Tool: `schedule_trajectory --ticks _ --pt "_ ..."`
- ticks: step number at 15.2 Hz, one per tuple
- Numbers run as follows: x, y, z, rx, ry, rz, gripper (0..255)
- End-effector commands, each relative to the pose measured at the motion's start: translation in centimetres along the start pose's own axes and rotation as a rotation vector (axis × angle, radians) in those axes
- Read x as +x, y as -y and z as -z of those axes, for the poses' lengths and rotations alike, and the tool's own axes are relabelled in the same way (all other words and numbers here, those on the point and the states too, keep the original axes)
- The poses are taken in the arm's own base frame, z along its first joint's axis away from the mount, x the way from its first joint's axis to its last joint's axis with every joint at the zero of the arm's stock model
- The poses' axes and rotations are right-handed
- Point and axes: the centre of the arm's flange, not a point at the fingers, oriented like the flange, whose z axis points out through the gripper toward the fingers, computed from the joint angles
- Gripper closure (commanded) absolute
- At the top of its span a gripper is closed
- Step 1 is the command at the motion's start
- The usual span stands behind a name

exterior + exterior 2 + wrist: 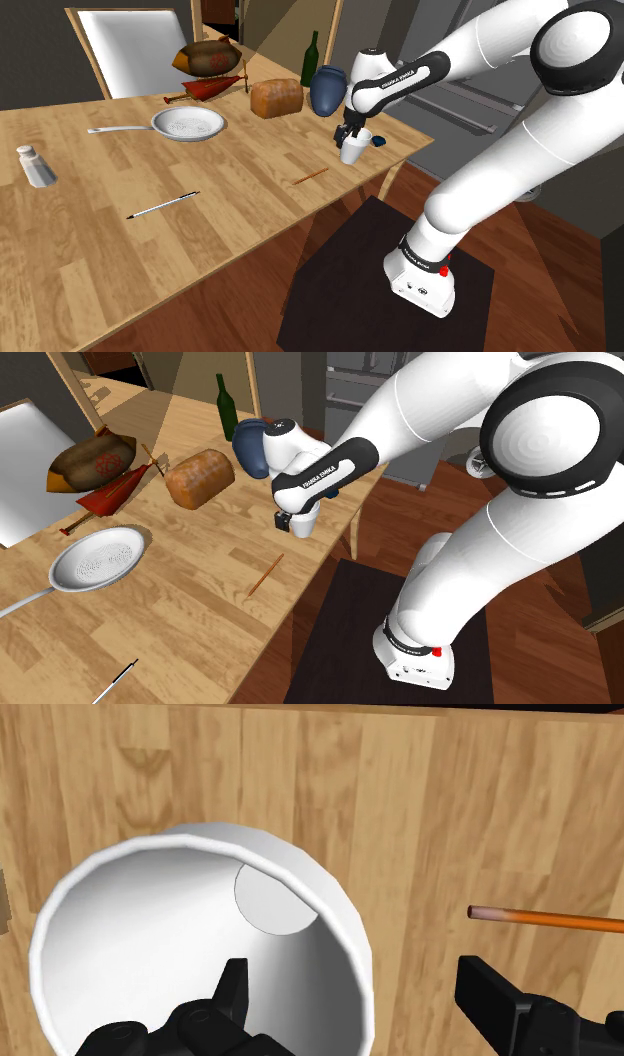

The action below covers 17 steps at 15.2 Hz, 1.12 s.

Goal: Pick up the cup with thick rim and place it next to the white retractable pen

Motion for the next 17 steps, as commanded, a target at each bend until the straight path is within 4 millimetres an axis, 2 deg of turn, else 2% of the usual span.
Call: schedule_trajectory --ticks 1,2,11,17 --pt "0.0 0.0 0.0 0.000 0.000 0.000 0" --pt "0.0 0.0 0.0 0.000 0.000 0.000 255" --pt "0.0 0.0 0.0 0.000 0.000 0.000 255" --pt "0.2 -0.6 3.1 0.000 0.000 0.000 255"
